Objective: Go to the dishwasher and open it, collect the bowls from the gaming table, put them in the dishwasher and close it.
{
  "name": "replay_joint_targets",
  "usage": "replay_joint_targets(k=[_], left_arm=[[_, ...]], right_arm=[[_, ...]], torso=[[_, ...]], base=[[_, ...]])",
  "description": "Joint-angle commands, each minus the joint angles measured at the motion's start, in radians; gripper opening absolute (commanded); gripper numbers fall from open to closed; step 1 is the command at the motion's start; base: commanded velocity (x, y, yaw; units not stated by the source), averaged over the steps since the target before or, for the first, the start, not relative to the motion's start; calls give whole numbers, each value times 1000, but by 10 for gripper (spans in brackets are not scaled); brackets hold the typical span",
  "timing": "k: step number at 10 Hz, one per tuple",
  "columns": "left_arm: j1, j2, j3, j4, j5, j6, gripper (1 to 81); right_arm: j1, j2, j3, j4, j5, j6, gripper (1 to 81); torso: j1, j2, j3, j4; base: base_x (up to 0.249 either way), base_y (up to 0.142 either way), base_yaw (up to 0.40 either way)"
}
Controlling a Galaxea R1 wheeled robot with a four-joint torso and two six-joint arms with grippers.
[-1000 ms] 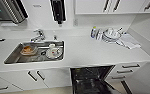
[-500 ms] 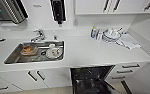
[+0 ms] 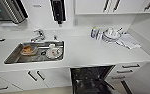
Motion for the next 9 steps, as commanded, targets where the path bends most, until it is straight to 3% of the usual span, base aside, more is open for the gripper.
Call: replay_joint_targets(k=[1,3,5,8,9], left_arm=[[72,84,-180,40,-36,15,811],[106,142,-258,40,-38,19,811],[155,185,-329,29,-116,10,811],[195,257,-468,-22,-133,7,811],[213,278,-516,-23,-133,7,811]], right_arm=[[303,-267,359,94,-246,5,10],[401,-262,445,101,-363,7,10],[478,-216,482,134,-373,7,10],[600,-48,464,175,-538,5,10],[625,13,429,183,-561,5,10]], torso=[[0,0,0,0],[0,0,0,0],[0,0,0,0],[0,0,0,0],[0,0,0,0]], base=[[0,0,0],[0,0,0],[0,0,0],[0,0,0],[0,0,0]])
